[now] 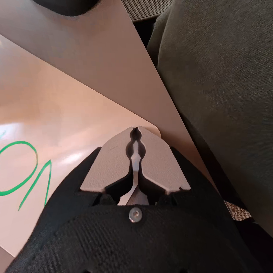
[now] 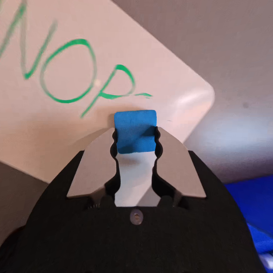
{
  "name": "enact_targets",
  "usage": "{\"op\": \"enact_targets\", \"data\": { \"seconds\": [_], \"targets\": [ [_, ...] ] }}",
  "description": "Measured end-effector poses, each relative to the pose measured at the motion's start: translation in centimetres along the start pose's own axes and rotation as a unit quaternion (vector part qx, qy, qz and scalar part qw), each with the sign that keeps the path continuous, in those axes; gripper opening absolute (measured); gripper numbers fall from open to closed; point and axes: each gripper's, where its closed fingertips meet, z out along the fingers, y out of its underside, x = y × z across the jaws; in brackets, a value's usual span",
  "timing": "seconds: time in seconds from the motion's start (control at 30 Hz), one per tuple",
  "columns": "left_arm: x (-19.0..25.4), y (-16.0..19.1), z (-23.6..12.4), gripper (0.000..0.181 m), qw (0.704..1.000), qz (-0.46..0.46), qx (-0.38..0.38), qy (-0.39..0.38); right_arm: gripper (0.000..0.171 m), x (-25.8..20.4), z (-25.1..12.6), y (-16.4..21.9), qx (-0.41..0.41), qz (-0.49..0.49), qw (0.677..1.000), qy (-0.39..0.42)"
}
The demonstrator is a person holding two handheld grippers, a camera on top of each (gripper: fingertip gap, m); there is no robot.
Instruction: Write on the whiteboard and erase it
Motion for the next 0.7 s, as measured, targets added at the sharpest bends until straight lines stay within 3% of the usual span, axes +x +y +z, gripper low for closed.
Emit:
{"op": "enact_targets", "data": {
  "seconds": [0.07, 0.1, 0.17, 0.27, 0.37, 0.43, 0.5, 0.6, 0.7],
  "targets": [
    [0.0, 0.0, 0.0, 0.001, 1.000, 0.002, -0.002, -0.004, 0.049, 3.9, 0.8, -1.2, 0.013, 0.046, 0.999, 0.019],
    [0.0, 0.0, 0.0, 0.001, 1.000, 0.003, -0.002, -0.005, 0.049, 3.6, 1.3, -2.4, 0.025, 0.041, 0.999, 0.016],
    [0.1, 0.0, 0.0, 0.001, 1.000, 0.002, -0.001, -0.003, 0.049, -1.0, 1.5, -4.0, 0.043, -0.034, 0.998, -0.016],
    [0.1, 0.0, 0.0, 0.001, 1.000, 0.001, 0.000, 0.000, 0.049, -5.3, 0.4, -2.1, 0.042, -0.093, 0.994, -0.036],
    [0.1, 0.0, 0.0, 0.001, 1.000, 0.004, -0.001, -0.003, 0.049, 2.2, 0.2, -0.1, 0.033, 0.031, 0.999, 0.014],
    [0.1, 0.0, 0.0, 0.001, 1.000, 0.004, -0.001, -0.004, 0.049, 3.7, 1.0, -1.7, 0.045, 0.051, 0.997, 0.026],
    [0.1, 0.0, 0.0, 0.001, 1.000, 0.001, 0.002, 0.000, 0.049, -1.3, 1.3, -3.6, 0.060, -0.028, 0.998, -0.012],
    [0.1, 0.0, 0.1, 0.001, 1.000, 0.001, 0.002, 0.000, 0.049, -6.6, -0.1, -1.3, 0.042, -0.112, 0.992, -0.050],
    [0.1, 0.1, 0.1, 0.001, 1.000, 0.004, 0.000, -0.001, 0.049, 0.3, 0.1, 0.0, 0.023, -0.005, 1.000, 0.011]
  ]
}}
